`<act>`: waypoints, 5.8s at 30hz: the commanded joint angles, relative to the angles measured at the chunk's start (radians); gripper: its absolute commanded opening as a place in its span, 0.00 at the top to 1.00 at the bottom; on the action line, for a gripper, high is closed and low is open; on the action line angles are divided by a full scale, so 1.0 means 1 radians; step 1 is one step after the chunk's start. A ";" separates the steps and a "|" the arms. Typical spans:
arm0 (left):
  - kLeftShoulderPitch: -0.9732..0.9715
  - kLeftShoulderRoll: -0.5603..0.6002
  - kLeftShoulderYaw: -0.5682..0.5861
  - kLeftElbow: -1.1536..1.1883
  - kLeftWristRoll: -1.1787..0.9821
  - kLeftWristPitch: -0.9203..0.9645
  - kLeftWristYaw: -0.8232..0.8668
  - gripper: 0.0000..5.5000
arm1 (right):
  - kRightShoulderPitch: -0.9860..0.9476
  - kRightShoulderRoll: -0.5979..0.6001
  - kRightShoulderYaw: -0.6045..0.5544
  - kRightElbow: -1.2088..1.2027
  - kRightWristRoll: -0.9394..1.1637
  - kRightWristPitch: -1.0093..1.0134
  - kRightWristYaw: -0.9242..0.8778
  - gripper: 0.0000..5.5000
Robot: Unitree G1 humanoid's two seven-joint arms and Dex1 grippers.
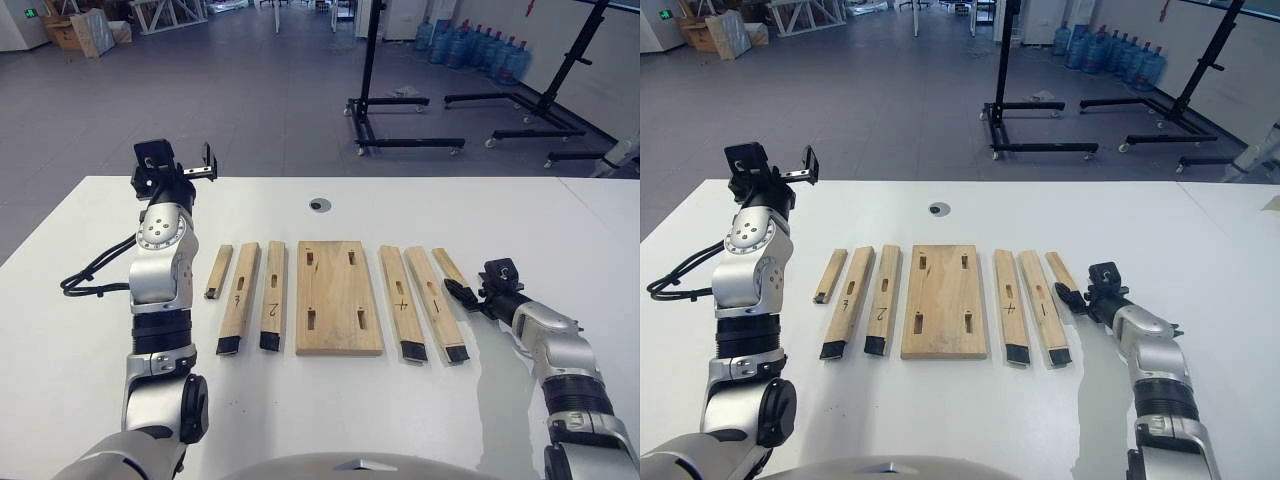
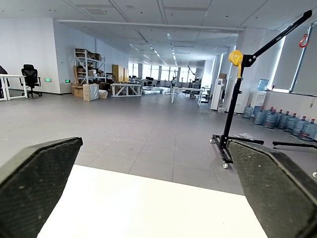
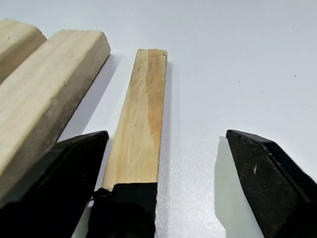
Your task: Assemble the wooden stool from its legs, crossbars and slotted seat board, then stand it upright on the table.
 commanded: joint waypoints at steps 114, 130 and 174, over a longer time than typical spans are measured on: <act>0.015 -0.146 -0.010 -0.105 -1.084 0.496 -0.148 0.93 | -0.173 0.312 0.385 -0.713 0.025 0.034 -0.029 0.77; 0.036 -0.092 -0.018 -0.083 -0.942 0.431 -0.197 0.93 | -0.201 0.291 0.391 -0.816 0.076 0.260 -0.027 0.51; 0.493 -0.054 0.038 -0.160 -0.485 0.055 -0.197 0.93 | -0.099 0.294 0.164 -0.757 0.136 0.251 -0.185 0.43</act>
